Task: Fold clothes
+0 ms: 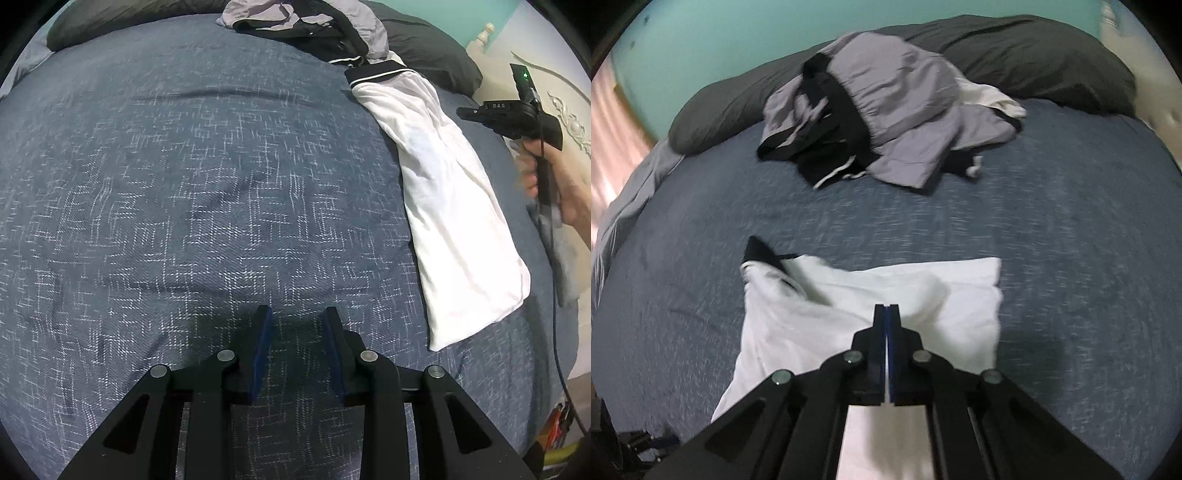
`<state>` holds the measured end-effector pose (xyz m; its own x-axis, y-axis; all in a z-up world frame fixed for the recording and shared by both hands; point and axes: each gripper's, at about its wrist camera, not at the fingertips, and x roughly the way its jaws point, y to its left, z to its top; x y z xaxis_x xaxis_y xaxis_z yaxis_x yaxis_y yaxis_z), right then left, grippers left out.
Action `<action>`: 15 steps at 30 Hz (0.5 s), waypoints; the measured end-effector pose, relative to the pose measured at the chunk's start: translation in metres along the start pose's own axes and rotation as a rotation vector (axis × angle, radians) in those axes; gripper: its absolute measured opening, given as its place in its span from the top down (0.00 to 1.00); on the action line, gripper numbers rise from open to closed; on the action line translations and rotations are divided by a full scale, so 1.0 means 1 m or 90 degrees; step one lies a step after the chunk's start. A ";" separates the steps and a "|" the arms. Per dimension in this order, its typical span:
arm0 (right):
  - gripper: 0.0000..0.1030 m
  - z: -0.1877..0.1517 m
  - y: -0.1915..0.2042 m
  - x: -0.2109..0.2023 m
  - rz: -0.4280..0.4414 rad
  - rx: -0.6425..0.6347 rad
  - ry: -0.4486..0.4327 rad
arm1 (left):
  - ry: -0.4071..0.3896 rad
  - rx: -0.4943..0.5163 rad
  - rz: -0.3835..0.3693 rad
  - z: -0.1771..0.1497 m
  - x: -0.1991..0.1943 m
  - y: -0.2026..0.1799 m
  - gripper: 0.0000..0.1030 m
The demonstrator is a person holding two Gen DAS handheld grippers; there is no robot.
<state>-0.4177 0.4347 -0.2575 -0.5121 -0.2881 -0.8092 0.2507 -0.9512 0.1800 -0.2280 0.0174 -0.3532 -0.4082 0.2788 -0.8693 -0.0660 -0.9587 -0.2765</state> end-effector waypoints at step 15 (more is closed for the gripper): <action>0.50 0.007 0.033 -0.001 0.068 -0.072 -0.002 | 0.002 0.006 0.002 0.004 0.008 -0.004 0.66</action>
<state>-0.4148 0.4032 -0.2468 -0.4805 -0.3872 -0.7869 0.3940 -0.8969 0.2007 -0.2346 0.0230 -0.3578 -0.4054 0.2763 -0.8714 -0.0733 -0.9600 -0.2703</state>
